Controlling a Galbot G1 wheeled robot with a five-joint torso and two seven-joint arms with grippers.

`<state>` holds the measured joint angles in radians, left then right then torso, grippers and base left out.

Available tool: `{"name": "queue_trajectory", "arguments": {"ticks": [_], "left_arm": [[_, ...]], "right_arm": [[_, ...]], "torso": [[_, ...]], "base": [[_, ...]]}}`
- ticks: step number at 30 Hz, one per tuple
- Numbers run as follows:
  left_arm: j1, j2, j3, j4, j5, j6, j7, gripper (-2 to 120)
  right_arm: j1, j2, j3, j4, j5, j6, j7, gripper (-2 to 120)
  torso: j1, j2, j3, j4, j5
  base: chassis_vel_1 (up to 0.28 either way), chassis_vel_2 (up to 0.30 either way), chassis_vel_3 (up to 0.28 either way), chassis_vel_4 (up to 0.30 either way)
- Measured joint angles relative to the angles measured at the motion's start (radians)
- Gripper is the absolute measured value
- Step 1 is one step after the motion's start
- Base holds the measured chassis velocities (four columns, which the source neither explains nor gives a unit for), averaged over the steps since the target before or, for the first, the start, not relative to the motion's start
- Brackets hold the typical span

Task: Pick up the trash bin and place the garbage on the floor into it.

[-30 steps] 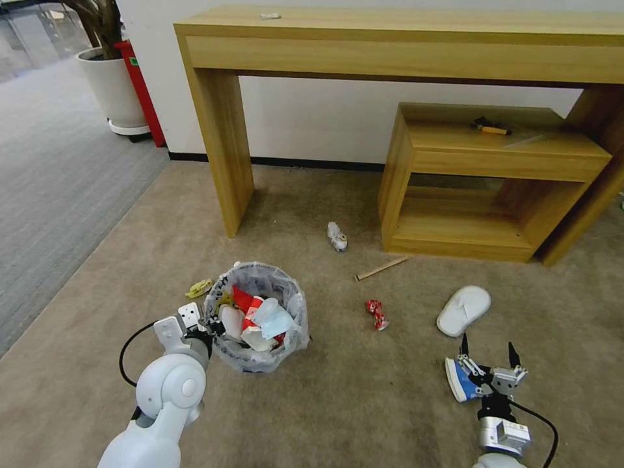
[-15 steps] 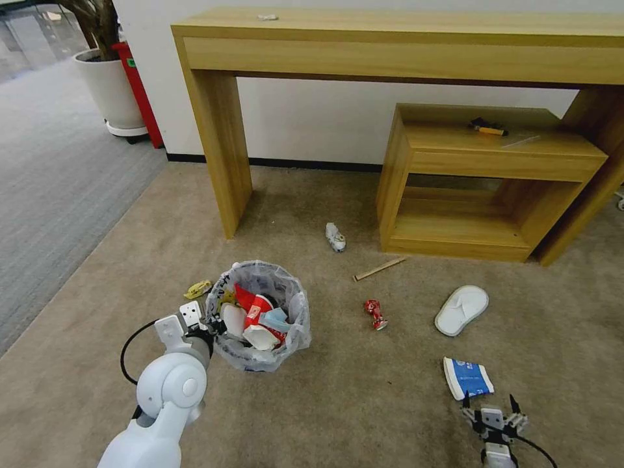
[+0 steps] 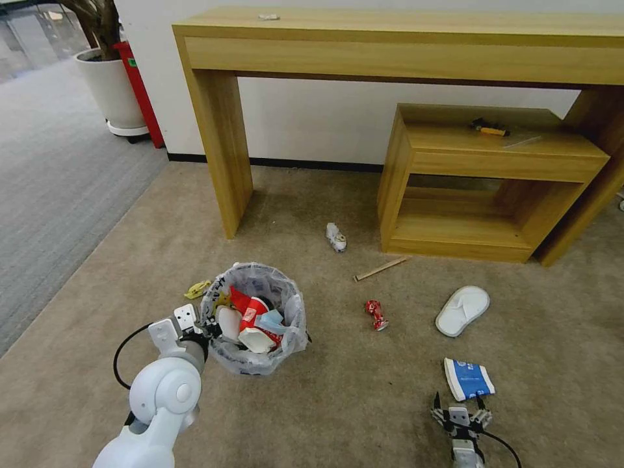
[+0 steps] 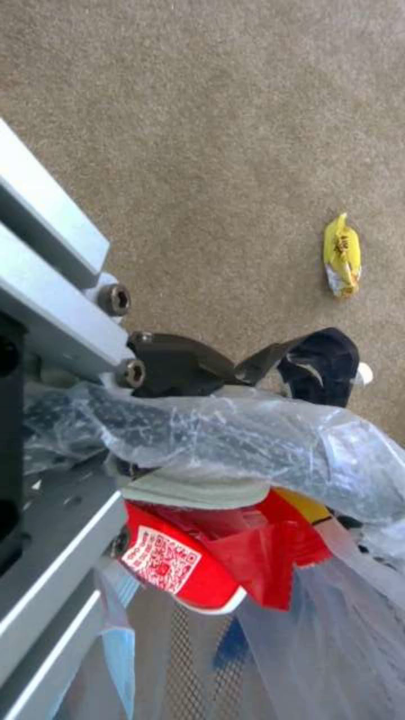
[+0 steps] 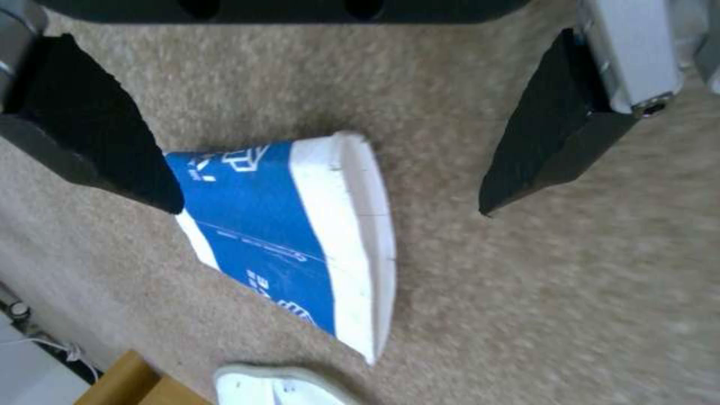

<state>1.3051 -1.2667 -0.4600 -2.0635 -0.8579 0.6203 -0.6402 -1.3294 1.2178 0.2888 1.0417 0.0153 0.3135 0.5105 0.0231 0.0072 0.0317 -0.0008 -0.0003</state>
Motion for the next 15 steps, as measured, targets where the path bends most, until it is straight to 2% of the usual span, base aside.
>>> {"name": "queue_trajectory", "arguments": {"ticks": [6, 15], "left_arm": [[0.001, -0.001, -0.001, -0.001, 0.0, -0.001, 0.001, 0], [-0.001, -0.007, 0.001, 0.011, 0.002, -0.004, 0.003, 0]], "right_arm": [[0.053, -0.012, 0.006, -0.071, -0.012, 0.003, 0.002, 100], [0.085, -0.031, 0.025, -0.115, -0.031, -0.002, 0.005, 100]], "torso": [[0.0, 0.0, 0.0, 0.0001, 0.0001], [0.0, 0.0, 0.0, 0.0, 0.0002]], "base": [[0.0, 0.0, 0.0, 0.0], [0.0, 0.0, 0.0, 0.0]]}}
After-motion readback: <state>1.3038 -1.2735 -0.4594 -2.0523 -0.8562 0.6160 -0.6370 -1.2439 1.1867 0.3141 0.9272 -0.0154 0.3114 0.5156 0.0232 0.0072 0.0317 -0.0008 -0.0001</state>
